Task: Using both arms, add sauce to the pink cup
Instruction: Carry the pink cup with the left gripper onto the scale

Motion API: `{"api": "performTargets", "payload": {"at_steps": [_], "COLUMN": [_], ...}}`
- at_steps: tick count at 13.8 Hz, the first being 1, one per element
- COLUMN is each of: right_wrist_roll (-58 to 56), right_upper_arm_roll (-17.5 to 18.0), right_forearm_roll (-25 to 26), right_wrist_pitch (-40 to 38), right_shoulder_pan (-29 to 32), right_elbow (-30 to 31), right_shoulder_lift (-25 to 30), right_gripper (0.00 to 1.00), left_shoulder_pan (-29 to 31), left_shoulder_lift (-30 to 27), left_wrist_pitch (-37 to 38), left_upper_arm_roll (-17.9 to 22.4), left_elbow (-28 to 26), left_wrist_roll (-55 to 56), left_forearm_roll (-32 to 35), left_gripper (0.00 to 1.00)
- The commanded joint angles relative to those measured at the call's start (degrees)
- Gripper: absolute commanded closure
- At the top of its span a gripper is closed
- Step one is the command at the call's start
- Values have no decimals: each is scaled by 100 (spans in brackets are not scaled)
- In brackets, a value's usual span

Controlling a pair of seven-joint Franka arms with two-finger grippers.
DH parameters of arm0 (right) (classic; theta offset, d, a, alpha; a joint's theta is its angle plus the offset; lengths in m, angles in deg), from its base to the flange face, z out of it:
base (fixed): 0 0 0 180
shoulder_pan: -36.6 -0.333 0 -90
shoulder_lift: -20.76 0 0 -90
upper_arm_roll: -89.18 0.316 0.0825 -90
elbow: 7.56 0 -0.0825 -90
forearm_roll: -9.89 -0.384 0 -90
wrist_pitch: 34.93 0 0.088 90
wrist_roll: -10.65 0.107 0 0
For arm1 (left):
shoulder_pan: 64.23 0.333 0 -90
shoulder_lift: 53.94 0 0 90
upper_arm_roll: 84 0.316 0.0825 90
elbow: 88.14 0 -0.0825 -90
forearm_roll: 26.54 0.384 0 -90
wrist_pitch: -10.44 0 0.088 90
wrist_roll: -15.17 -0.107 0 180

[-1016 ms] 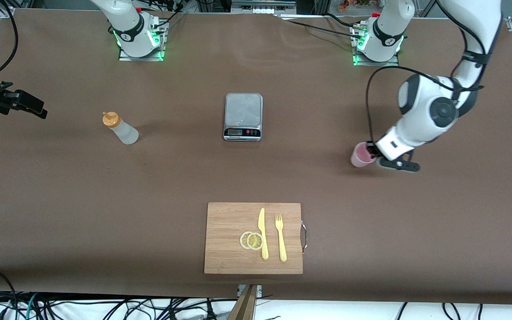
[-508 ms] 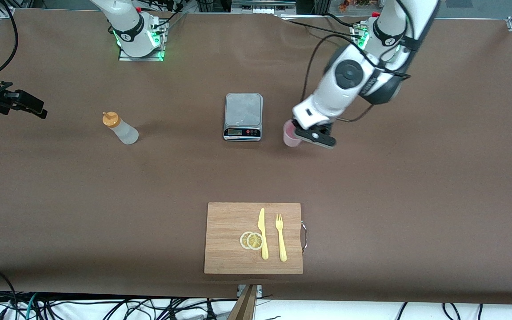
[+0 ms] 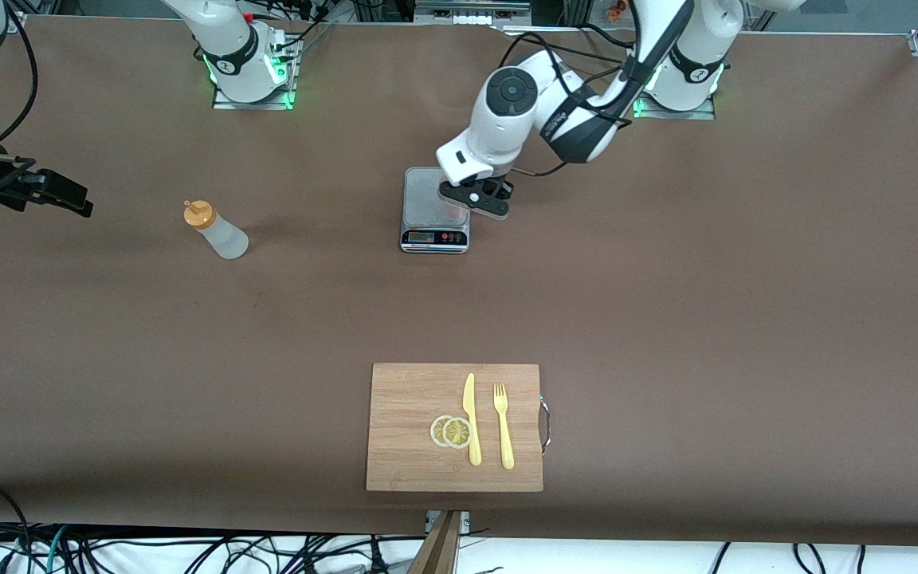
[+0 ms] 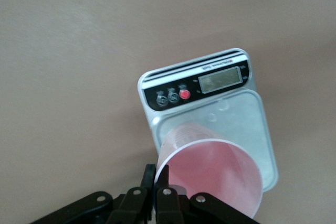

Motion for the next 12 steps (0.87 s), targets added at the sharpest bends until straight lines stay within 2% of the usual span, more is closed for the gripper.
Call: {"api": "performTargets", "payload": {"at_steps": [1,6,9,10,12], "right_wrist_roll": [-815,-2730,-4067,-4532,-5760], "right_upper_arm_roll": [5,-13,-13,-13,-13], "right_forearm_roll": [-65,-91,-898,-1100,-1618], "right_wrist_pitch": [-45,-37,-28,16,77], "right_shoulder_pan": [23,137,584,707,980], "right_elbow": [-42,72,300,388,476], "right_shoulder_lift": [-275,-697,-821,-891,-1066], "right_gripper": [0,0,0,0,0], "left_shoulder_pan": [-267,-496,-514,-514,-470], "left_shoulder_lift": [182,402,525,534,499], "left_wrist_pitch": [57,-39,-154,-154,-110], "left_upper_arm_roll": [88,88,88,88,140], "left_elbow": [229,308,317,317,448], "left_wrist_roll": [270,464,473,473,473], "left_forearm_roll": [-19,-19,-19,-27,-54], "left_gripper": [100,100,100,93,50]}}
